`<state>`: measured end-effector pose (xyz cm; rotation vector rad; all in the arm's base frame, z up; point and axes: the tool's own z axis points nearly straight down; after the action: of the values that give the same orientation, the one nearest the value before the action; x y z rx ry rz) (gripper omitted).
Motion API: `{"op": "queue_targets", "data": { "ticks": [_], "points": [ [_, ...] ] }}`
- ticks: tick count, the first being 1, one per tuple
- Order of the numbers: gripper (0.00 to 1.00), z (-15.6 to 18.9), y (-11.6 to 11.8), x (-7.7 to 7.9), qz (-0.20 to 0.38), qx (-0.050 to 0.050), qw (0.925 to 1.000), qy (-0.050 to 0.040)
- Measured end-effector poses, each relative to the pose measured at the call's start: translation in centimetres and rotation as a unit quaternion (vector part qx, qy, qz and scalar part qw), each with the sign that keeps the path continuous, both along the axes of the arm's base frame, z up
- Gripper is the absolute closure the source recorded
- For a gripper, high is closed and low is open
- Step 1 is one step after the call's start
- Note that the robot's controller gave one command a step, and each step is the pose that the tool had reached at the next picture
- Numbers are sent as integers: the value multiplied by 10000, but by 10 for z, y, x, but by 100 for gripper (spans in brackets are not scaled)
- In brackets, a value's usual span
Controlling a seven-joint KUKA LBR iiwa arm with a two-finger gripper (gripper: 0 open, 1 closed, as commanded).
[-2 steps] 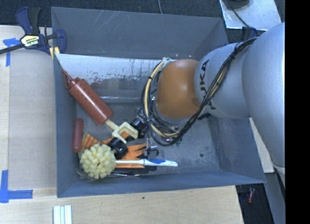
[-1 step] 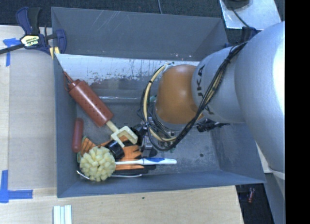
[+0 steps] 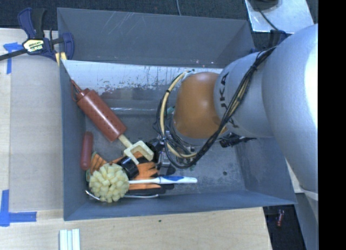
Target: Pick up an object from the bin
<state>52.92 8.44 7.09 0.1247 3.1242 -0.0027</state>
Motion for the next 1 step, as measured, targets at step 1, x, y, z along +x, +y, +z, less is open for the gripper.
{"op": "queue_targets", "data": {
  "ticks": [1],
  "points": [
    [100,61,-2,1,109,-5,9999,33]
  ]
}}
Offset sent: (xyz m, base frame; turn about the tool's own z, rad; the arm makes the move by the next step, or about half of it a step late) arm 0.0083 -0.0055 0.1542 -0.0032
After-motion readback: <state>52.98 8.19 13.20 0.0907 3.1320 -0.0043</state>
